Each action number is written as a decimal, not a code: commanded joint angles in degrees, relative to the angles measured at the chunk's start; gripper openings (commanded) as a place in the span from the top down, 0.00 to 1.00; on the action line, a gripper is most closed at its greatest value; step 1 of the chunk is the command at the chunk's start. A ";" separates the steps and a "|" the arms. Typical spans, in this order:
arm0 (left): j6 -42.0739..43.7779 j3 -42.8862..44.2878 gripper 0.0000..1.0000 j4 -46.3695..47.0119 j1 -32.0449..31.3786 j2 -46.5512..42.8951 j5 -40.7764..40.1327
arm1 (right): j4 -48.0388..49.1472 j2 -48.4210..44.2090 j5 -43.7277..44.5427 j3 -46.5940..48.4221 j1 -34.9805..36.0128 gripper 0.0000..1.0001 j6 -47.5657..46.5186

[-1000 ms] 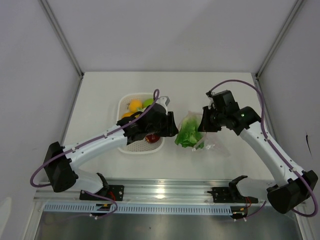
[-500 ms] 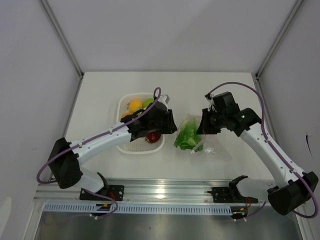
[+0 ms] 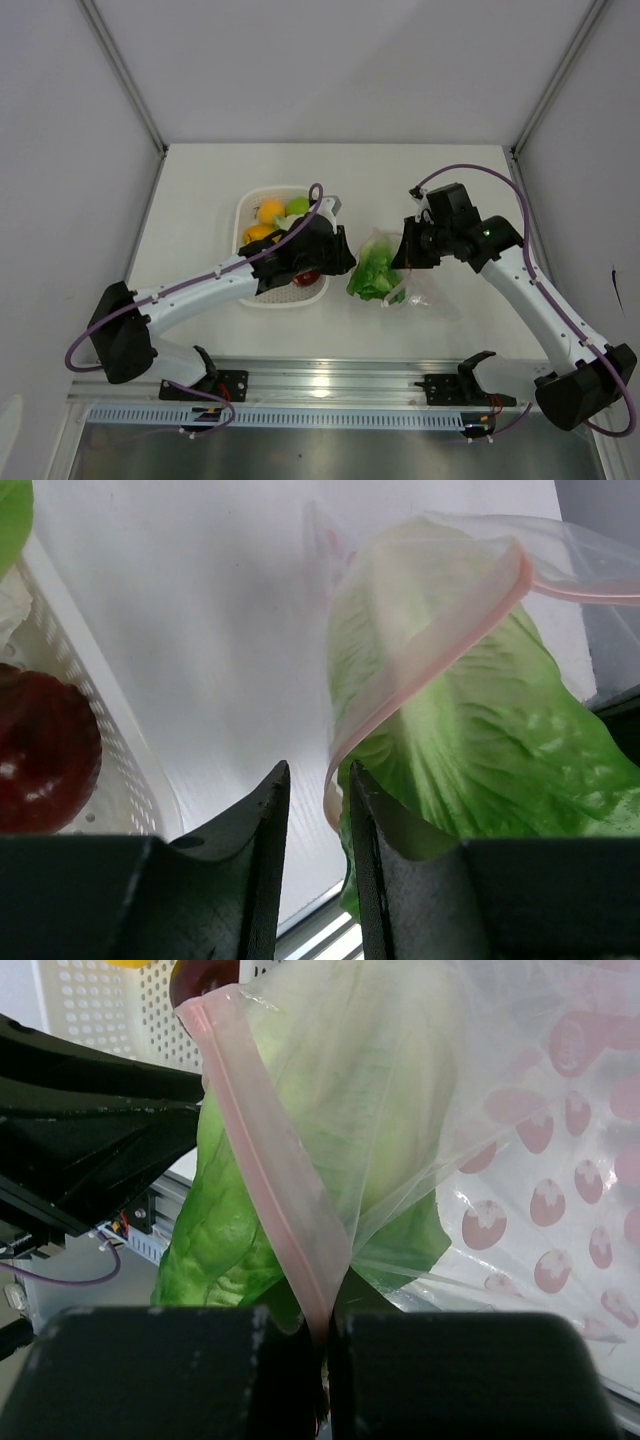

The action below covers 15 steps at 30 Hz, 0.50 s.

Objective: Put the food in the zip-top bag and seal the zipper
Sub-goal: Adjust the zipper on the food storage bag.

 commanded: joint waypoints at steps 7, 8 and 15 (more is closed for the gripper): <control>2.91 1.37 0.67 4.05 -0.77 0.02 -3.07 | 2.80 -1.32 -3.74 0.56 -0.37 1.00 0.18; 3.09 1.72 0.67 3.87 -0.77 0.54 -3.16 | 2.80 -1.41 -4.18 0.47 -0.37 1.00 0.18; 4.06 3.92 0.74 4.05 -0.77 2.74 -1.67 | 3.15 -1.24 -4.45 0.38 -0.72 1.00 0.27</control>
